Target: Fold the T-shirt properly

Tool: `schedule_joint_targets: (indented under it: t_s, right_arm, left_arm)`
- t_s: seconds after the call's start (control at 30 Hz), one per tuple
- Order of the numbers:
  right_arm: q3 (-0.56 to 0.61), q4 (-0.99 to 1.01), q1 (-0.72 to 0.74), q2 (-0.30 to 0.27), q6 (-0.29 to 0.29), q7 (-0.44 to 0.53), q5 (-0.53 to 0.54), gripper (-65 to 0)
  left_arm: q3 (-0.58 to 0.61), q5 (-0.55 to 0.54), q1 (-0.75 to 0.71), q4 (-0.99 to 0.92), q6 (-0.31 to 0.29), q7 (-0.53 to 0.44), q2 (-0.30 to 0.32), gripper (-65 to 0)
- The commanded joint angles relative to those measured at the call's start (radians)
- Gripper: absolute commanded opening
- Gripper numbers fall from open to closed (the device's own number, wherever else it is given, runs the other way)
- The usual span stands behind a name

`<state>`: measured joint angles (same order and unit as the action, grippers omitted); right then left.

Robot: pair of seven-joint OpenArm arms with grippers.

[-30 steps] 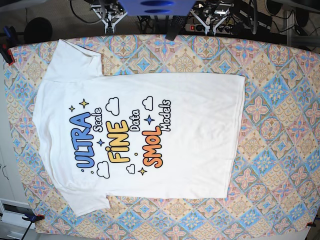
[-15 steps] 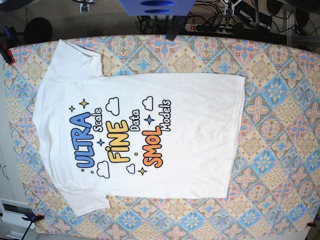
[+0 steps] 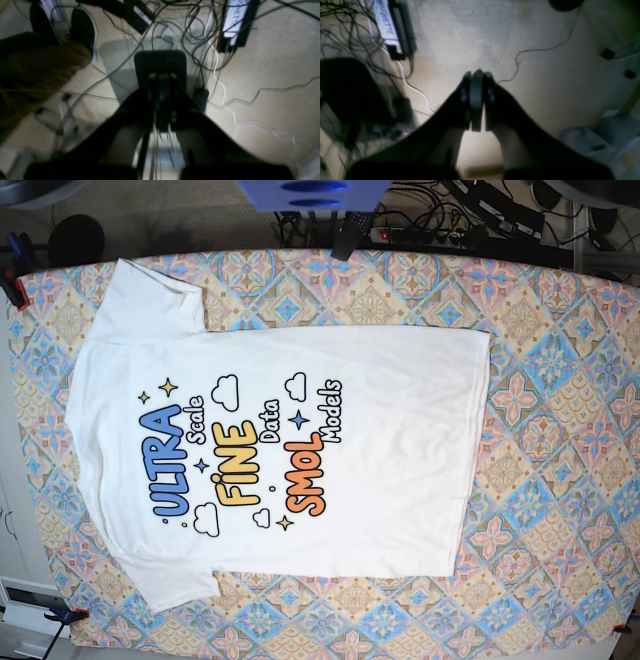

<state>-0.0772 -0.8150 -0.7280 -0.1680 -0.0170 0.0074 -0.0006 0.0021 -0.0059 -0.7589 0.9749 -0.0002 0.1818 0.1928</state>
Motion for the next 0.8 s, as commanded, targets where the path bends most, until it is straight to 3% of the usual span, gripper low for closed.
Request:
schedule_joint_targets:
  t_s: [0.0,0.37,0.6,0.77]
  right_arm:
    - [-0.048,-0.036,-0.048,-0.017,0.018,0.006,0.001,-65.0]
    - [-0.217,-0.53,-0.279,-0.015,0.018,-0.008,0.001,-65.0]
    - [-0.233,-0.852,-0.31,-0.012,0.018,-0.165,0.003,-65.0]
    - [-0.23,-1.025,-0.305,-0.011,0.018,-0.287,0.003,-65.0]
  left_arm:
    - [-0.004,-0.001,-0.049,0.075,0.002,-0.006,0.02,-64.0]
    - [-0.072,-0.004,-0.322,0.697,0.002,-0.005,0.03,-63.9]
    - [-0.089,-0.004,-0.368,0.993,0.002,0.0,0.03,-63.9]
    - [-0.083,-0.055,-0.264,1.041,0.002,0.163,0.029,-62.7]
